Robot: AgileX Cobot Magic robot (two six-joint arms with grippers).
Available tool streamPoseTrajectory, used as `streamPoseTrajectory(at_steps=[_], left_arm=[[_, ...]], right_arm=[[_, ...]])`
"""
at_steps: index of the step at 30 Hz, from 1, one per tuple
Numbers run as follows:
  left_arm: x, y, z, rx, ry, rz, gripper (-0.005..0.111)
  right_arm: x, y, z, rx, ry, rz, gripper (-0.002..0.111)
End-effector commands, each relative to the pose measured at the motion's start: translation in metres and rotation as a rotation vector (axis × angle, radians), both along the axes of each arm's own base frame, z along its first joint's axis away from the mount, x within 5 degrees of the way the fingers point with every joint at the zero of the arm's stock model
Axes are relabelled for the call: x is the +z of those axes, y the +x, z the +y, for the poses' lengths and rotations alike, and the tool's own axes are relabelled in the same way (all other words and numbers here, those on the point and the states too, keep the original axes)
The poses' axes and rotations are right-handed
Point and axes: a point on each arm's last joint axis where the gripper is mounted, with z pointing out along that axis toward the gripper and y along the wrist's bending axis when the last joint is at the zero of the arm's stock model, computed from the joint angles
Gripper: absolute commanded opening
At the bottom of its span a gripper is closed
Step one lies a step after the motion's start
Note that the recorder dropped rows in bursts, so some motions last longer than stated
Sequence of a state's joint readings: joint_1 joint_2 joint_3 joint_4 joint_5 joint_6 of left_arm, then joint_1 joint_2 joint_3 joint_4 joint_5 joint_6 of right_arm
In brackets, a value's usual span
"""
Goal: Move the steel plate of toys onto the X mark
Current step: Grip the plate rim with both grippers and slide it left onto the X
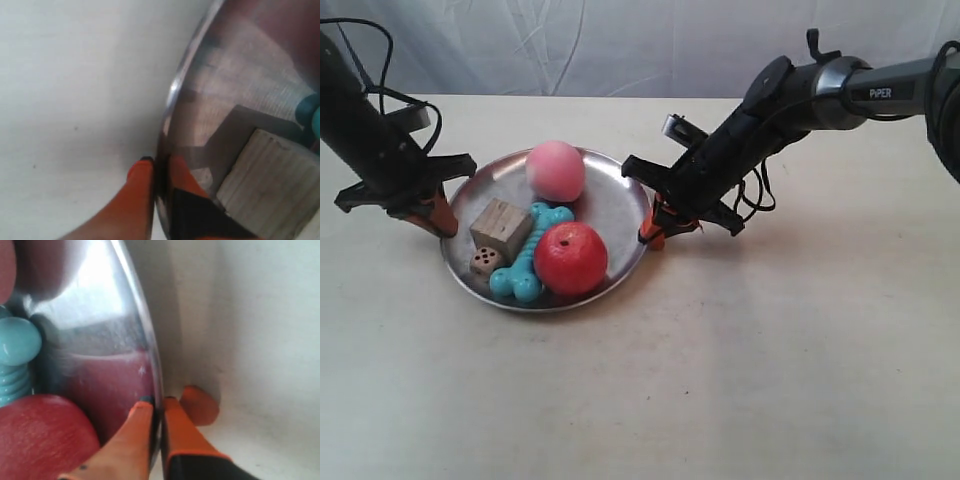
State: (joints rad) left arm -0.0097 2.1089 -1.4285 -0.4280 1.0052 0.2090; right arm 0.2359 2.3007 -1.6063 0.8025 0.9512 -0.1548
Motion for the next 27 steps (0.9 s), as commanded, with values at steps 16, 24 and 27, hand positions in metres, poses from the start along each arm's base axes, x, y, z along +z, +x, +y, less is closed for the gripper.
streamPoseTrajectory(at_steps=[16,24,27], left_arm=[[-0.0105,-0.0178,0.0194,0.038,-0.110,-0.033,0.001],[-0.0106,-0.0154,0.0200,0.040,-0.103,-0.061,0.026],[-0.0107,-0.0143,0.0205,0.045,-0.097,-0.072,0.034]], right_arm=[[0.0056,-0.0016,0.0188,0.052,-0.037,-0.094,0.001],[0.0038,0.0006,0.0183,0.048,-0.061,-0.123,0.001],[0.0038,0.0018,0.0181,0.041,-0.064,-0.134,0.001]])
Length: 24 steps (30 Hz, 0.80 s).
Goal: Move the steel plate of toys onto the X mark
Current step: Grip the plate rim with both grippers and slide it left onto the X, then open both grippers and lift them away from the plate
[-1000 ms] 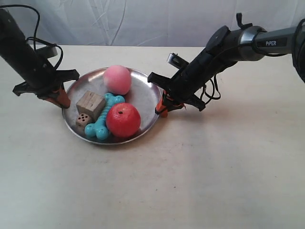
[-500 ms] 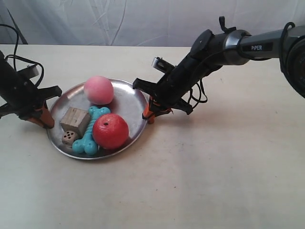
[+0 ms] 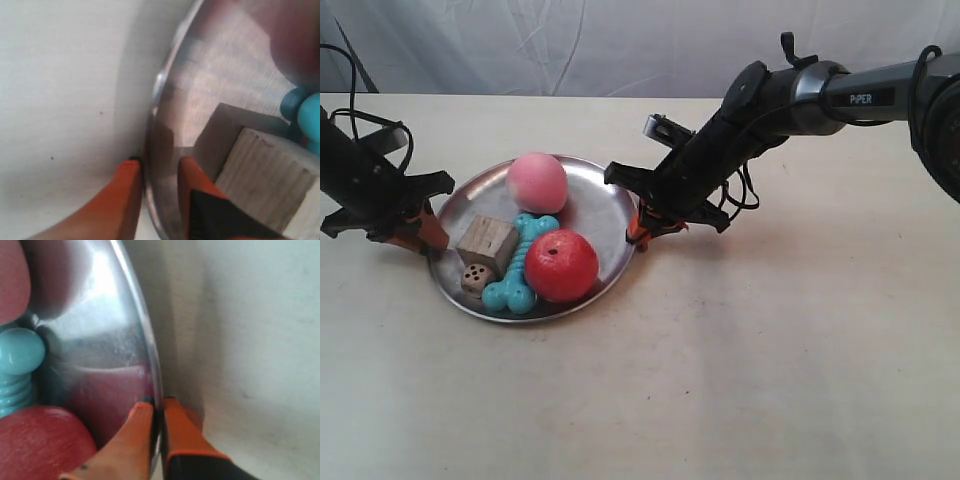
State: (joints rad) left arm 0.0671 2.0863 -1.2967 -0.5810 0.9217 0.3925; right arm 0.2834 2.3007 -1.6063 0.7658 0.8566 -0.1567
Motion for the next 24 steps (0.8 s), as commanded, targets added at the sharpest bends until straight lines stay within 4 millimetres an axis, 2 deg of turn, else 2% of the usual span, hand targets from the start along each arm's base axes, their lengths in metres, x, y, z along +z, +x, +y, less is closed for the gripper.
streamPoseTrajectory(at_steps=[1,24], left_arm=[[0.0051,0.0019,-0.0010,0.015,-0.004,-0.034,0.036],[0.0051,0.0025,0.0026,-0.006,0.042,-0.055,0.038]], right_arm=[[0.0060,0.0018,0.0016,0.026,-0.016,-0.050,0.001],[0.0046,0.0058,-0.0016,0.024,-0.058,-0.100,0.001]])
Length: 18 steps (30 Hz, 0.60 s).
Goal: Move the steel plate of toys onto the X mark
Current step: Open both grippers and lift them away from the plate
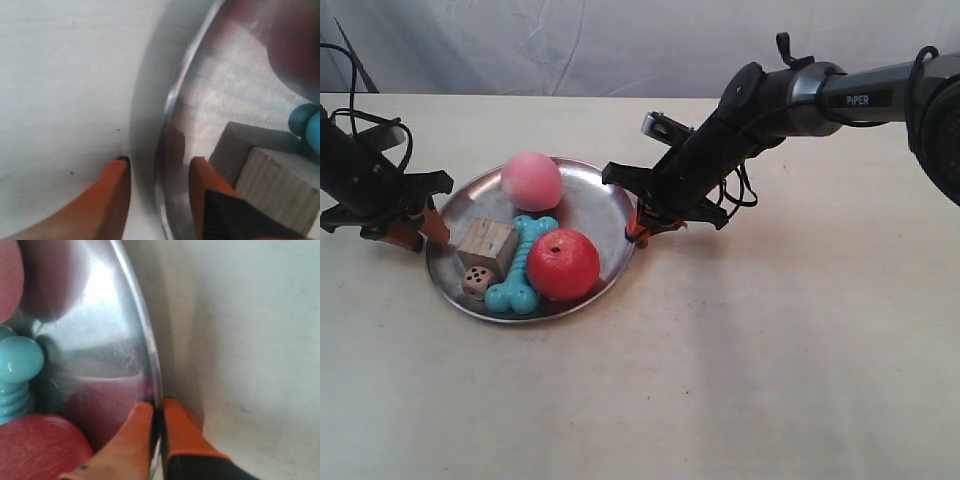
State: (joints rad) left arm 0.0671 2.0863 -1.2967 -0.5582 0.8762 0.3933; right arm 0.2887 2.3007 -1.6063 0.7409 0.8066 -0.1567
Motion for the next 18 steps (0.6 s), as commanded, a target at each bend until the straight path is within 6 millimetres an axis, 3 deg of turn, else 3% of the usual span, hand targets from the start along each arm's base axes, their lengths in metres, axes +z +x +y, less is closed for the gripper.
streamPoseTrajectory(at_steps=[1,8,10,12,13,15,18], left_arm=[[0.006,-0.001,0.000,-0.009,0.006,-0.019,0.038],[0.019,0.001,0.000,-0.003,0.016,-0.068,0.038],[0.024,0.001,0.000,0.004,0.015,-0.087,0.038],[0.027,0.001,0.000,0.006,0.016,-0.099,0.038],[0.031,0.001,0.000,0.006,0.016,-0.108,0.038],[0.037,0.001,0.000,0.011,0.012,-0.125,0.038],[0.053,0.001,0.000,0.027,0.012,-0.181,0.038]], right_arm=[[0.006,0.003,-0.002,0.028,-0.032,-0.059,0.001],[0.006,0.004,-0.002,0.024,-0.033,-0.065,0.001],[0.006,0.004,-0.002,0.022,-0.033,-0.068,0.013],[0.006,0.005,-0.002,0.020,-0.034,-0.072,0.038],[0.006,0.005,-0.002,0.016,-0.035,-0.078,0.056],[0.006,0.004,-0.002,0.025,-0.037,-0.071,0.065],[0.011,0.003,-0.004,0.046,-0.048,-0.070,0.065]])
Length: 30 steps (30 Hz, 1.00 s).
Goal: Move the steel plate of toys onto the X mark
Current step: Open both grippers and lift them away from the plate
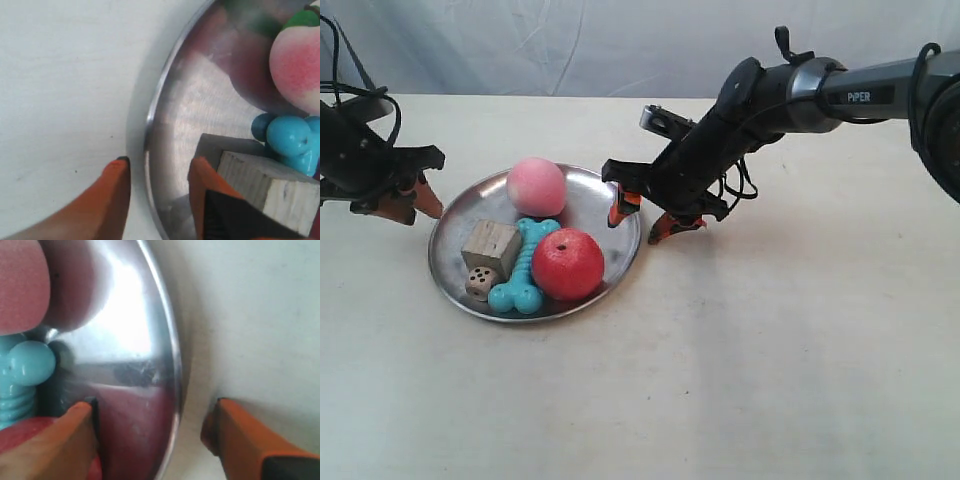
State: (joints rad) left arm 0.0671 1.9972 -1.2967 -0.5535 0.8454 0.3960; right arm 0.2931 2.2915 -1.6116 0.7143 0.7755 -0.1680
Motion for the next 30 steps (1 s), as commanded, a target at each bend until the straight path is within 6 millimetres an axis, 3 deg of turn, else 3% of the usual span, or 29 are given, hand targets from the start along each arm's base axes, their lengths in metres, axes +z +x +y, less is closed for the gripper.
streamPoseTrajectory(at_steps=[1,5,7,8,9,12,14,20,26,30], left_arm=[[0.025,0.000,-0.002,0.026,-0.013,-0.092,0.038],[0.069,-0.004,-0.001,0.056,0.002,-0.250,0.033],[0.094,-0.010,-0.001,0.046,0.007,-0.331,0.028],[0.103,-0.013,-0.002,0.054,0.000,-0.358,0.025],[0.122,-0.019,-0.003,0.052,-0.014,-0.416,0.019],[0.149,-0.031,-0.007,0.021,-0.042,-0.503,0.008],[0.166,-0.044,-0.010,0.000,-0.054,-0.561,0.000],[0.203,-0.092,-0.019,0.000,-0.096,-0.746,0.000],[0.211,-0.145,-0.038,-0.074,-0.059,-0.876,0.000],[0.214,-0.180,-0.049,-0.133,-0.076,-0.929,0.000]], right_arm=[[0.010,0.000,-0.008,0.021,-0.022,-0.009,0.065],[0.040,-0.003,-0.028,0.008,-0.052,0.005,0.065],[0.060,-0.008,-0.037,0.031,-0.053,0.018,0.060],[0.066,-0.012,-0.038,0.052,-0.063,0.021,0.053],[0.081,-0.018,-0.042,0.103,-0.110,0.011,0.036],[0.100,-0.030,-0.049,0.159,-0.172,-0.004,0.002],[0.114,-0.039,-0.051,0.183,-0.173,-0.044,0.001],[0.175,-0.079,-0.065,0.109,-0.179,-0.320,0.000],[0.238,-0.143,-0.093,-0.043,-0.221,-0.760,0.000],[0.263,-0.192,-0.113,-0.111,-0.280,-1.057,0.000]])
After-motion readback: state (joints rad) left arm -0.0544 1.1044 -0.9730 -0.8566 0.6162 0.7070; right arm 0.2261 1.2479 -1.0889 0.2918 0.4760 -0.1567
